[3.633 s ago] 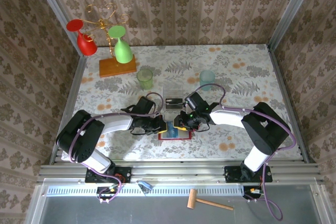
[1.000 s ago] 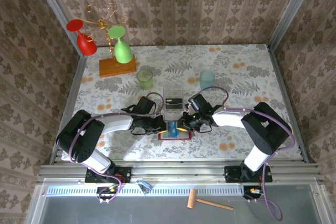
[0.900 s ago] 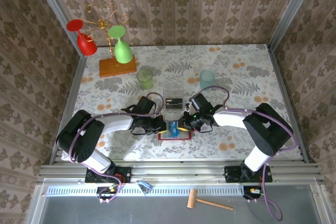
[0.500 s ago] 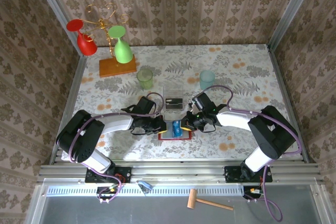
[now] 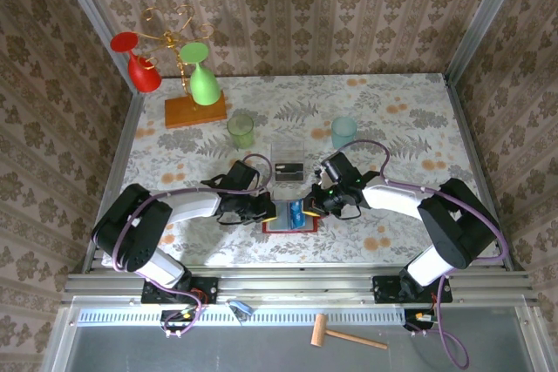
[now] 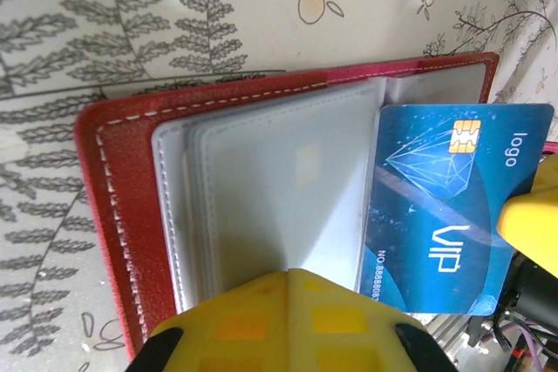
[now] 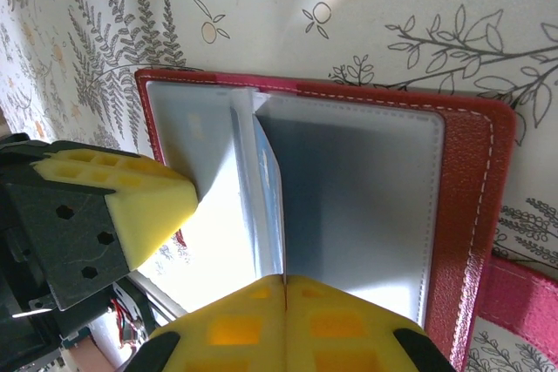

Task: Take the credit cards out of the card holder

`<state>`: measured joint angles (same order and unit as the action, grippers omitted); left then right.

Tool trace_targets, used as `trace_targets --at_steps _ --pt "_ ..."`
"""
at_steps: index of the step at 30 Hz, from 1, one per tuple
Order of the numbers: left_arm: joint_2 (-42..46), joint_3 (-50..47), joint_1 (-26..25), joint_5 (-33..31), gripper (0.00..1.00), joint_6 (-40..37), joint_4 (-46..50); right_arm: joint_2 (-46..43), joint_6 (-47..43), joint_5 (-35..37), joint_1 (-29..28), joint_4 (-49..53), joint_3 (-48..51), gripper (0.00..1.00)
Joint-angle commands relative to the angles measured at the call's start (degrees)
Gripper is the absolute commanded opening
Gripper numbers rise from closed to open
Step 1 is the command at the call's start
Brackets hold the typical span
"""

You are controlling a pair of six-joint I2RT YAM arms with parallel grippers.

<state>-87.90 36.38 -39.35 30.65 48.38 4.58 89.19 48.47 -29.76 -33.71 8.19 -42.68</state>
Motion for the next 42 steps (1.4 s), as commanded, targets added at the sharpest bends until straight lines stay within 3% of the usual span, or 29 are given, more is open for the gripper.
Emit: trace_targets --at_steps 1,10,16,28,42 --pt "1.24 0.82 -0.20 -1.65 0.05 -0.12 3.81 -0.85 -1.31 0.79 0.28 3.16 -2.08 0.04" --pt "2.93 2.03 0.48 -1.74 0.08 -1.10 4.30 -1.21 -4.82 2.03 0.24 8.66 -5.85 0.01" --pt "5.20 2.31 1.72 -2.25 0.11 -1.73 5.47 -0.86 -11.74 3.75 0.32 15.87 -10.30 0.00" --pt "6.47 -0.18 2.95 -4.93 0.30 -3.22 9.12 -0.52 -30.47 10.90 0.40 32.89 -22.08 0.00" --pt "4.67 -2.63 2.40 -2.09 0.30 -1.00 4.13 1.49 -39.71 17.92 0.59 40.19 -30.20 0.00"
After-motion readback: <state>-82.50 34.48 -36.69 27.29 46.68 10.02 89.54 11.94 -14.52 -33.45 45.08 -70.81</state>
